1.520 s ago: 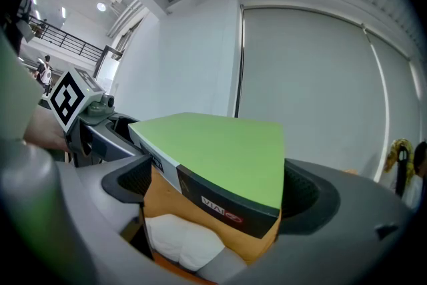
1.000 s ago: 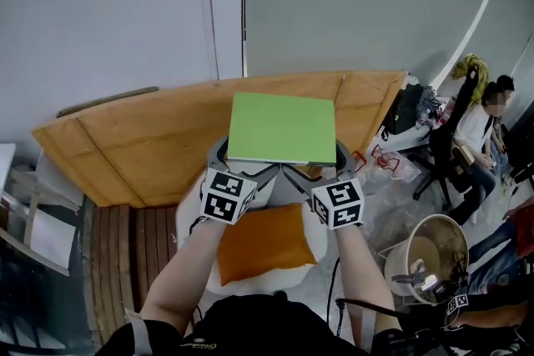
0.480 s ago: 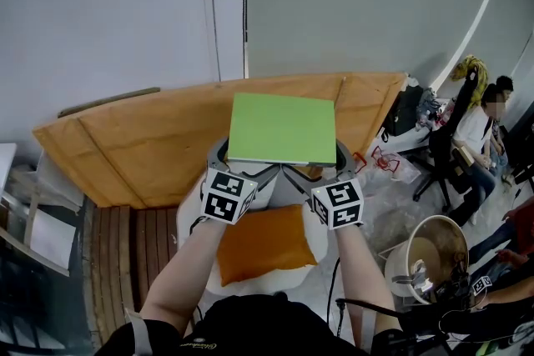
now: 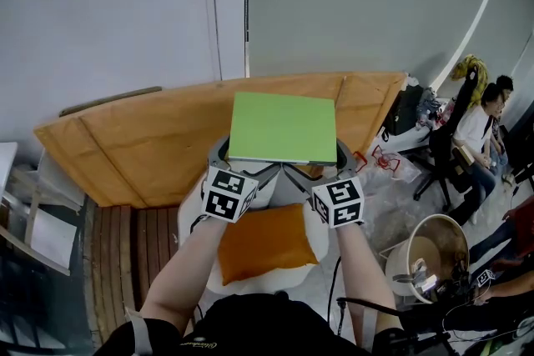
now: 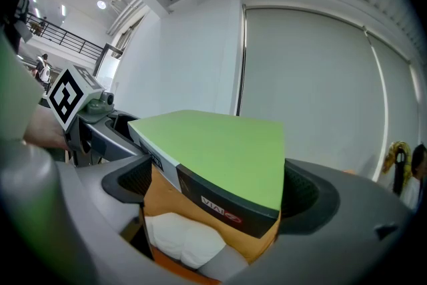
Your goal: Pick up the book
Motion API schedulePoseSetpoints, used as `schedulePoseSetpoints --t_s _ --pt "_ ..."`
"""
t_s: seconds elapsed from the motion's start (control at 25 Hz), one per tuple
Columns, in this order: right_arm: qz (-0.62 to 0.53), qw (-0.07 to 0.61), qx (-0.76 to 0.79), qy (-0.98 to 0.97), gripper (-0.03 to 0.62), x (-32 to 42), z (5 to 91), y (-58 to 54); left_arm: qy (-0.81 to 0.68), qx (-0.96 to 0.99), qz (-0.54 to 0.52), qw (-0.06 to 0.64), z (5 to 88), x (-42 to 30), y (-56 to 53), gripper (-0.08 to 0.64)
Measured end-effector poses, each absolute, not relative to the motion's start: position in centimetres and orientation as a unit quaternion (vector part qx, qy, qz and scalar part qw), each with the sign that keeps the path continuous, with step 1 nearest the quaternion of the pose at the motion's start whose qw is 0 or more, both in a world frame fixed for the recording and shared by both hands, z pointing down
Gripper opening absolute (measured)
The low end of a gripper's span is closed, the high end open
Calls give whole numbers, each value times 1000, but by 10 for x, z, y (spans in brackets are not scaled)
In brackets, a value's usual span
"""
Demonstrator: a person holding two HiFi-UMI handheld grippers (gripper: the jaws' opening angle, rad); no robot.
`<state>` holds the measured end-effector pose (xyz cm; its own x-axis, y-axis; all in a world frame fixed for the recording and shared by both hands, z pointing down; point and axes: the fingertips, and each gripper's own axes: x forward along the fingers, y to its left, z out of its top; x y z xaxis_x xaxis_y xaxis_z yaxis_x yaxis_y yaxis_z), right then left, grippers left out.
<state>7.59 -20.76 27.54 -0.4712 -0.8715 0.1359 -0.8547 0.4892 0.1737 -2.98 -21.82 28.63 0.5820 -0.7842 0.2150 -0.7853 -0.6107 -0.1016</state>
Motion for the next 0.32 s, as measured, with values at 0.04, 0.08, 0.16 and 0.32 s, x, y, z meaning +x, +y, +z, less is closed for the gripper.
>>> schedulePoseSetpoints --t_s 0.04,0.08,0.16,0.32 --pt "-41 104 503 -857 556 75 276 -208 -441 889 120 4 287 -30 -218 557" --pt "-40 105 503 -857 555 74 275 -208 -442 889 121 5 287 -31 -219 557" --pt "-39 107 502 -857 555 72 274 -209 -442 889 121 7 286 -34 -220 557" --pt "-40 107 503 -857 555 70 272 -209 -442 889 121 6 284 -36 -219 557"
